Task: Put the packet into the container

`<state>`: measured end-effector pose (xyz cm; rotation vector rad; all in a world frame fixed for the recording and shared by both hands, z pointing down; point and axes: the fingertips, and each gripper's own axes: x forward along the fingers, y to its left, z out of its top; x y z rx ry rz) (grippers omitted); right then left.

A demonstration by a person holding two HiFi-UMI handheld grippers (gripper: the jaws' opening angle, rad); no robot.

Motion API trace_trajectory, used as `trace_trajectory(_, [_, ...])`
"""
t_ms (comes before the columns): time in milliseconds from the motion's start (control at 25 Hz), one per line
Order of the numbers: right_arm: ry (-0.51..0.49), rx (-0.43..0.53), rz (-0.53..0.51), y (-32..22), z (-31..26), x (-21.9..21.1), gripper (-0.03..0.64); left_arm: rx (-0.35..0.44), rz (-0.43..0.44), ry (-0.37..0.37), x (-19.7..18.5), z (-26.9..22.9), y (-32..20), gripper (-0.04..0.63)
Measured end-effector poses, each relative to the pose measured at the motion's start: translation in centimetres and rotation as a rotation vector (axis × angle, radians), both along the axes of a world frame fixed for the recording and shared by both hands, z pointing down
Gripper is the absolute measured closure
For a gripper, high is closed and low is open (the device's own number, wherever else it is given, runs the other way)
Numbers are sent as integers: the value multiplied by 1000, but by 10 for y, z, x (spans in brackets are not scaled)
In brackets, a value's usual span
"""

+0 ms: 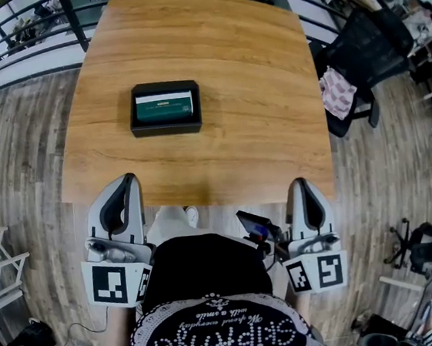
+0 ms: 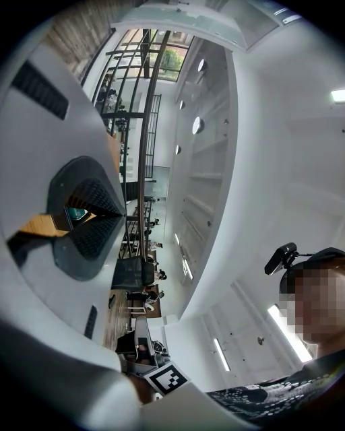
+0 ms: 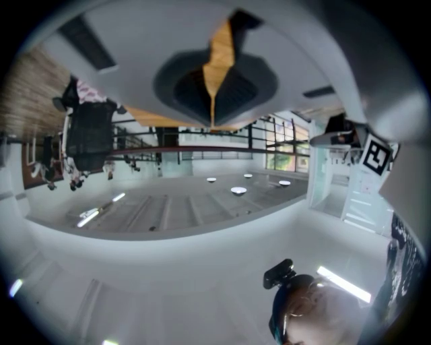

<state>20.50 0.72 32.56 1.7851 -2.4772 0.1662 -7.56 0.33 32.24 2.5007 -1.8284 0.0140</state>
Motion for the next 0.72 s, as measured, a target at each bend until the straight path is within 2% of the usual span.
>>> trace_trajectory(720, [0, -1, 8, 4, 2, 2, 580, -7, -1, 1, 0, 2, 4, 568])
